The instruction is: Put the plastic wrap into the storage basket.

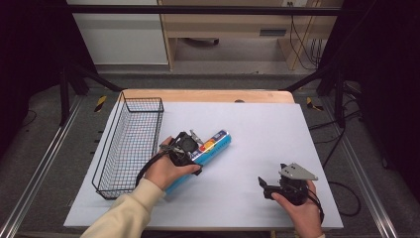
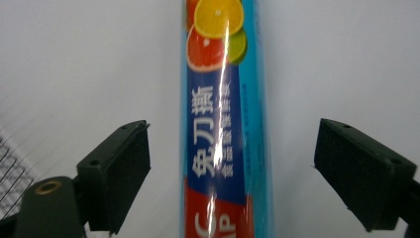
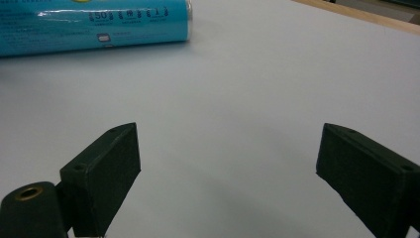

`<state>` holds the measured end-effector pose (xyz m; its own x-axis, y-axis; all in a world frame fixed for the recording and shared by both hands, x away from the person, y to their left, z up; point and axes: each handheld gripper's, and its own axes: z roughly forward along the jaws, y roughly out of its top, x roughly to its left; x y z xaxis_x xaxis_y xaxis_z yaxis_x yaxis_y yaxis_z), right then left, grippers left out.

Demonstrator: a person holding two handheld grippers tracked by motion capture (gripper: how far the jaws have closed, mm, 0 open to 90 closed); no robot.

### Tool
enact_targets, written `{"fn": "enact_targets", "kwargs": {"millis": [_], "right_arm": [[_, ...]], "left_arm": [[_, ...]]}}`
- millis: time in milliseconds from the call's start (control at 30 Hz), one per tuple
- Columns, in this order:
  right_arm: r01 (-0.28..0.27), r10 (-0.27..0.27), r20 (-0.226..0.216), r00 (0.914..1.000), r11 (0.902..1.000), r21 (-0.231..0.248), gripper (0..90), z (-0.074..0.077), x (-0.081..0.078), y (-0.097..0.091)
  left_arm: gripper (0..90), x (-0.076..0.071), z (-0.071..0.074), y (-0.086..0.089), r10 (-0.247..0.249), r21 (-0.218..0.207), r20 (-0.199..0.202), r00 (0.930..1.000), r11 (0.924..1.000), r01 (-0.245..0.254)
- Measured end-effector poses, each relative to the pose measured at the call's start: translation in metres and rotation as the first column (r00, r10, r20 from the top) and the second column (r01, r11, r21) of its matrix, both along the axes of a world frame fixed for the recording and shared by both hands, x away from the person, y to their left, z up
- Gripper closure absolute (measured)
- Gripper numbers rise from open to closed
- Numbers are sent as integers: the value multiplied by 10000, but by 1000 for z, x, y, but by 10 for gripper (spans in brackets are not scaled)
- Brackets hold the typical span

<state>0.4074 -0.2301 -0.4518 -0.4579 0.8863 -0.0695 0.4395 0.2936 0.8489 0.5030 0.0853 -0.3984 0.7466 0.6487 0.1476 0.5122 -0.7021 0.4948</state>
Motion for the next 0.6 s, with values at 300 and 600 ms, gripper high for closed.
{"fn": "enact_targets", "kwargs": {"millis": [300,600], "right_arm": [[-120,121,-60,9999,9999,43,98,0,0,0],[-216,216,-85,9997,9998,18,96,0,0,2]], "left_arm": [[172,15,-23,-14,480,52,395,9981,9988,-482],[200,22,-35,-14,455,507,6,9990,9977,-455]]}}
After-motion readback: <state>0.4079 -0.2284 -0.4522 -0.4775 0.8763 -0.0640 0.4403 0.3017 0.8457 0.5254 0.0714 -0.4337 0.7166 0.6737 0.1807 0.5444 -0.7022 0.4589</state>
